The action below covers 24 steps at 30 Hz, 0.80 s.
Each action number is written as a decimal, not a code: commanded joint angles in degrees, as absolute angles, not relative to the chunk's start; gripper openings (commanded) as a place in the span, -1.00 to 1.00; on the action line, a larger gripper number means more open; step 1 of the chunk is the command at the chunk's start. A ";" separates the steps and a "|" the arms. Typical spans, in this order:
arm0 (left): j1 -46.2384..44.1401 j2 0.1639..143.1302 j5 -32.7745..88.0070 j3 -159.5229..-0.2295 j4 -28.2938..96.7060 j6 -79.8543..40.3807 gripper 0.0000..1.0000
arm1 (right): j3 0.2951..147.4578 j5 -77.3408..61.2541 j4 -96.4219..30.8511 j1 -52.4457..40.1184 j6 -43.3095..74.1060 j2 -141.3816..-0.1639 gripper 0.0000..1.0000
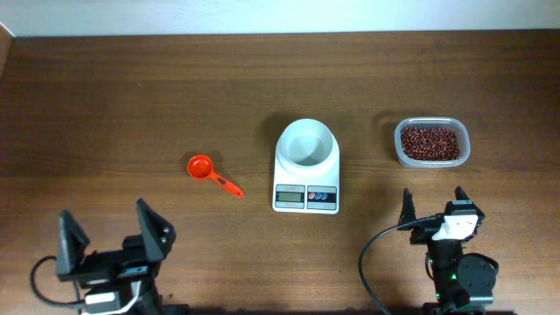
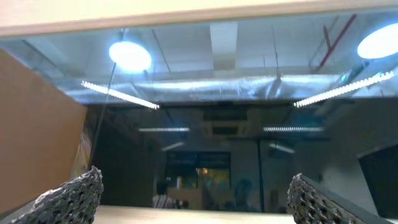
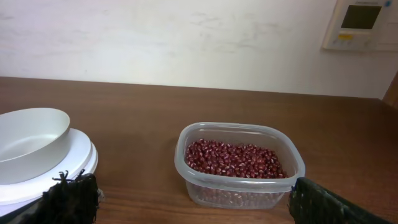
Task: Scoop and weigh 50g on scale
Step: 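Raise the left arm and move the left gripper over the red scoop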
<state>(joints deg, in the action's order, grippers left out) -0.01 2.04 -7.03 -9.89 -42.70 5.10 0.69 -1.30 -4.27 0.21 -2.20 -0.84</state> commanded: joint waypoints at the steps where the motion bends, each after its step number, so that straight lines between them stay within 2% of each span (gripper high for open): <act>1: 0.27 7.27 -7.77 -16.82 -41.08 6.07 0.98 | 0.32 -1.21 -4.51 -0.43 -2.37 -0.25 0.97; 10: 0.27 24.25 -2.57 -42.65 -12.91 6.04 0.98 | 0.32 -1.21 -4.49 -0.43 -2.35 -0.25 0.97; 19: 0.27 41.41 -1.39 -72.99 24.84 6.04 0.98 | 0.32 -1.21 -4.49 -0.43 -2.37 -0.25 0.97; 24: 0.27 47.66 9.80 -79.33 39.83 6.04 0.98 | 0.32 -1.21 -4.49 -0.43 -2.35 -0.25 0.98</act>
<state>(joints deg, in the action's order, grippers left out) -0.01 44.77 0.60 -77.28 34.85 5.15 0.69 -1.30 -4.27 0.14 -2.17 -0.80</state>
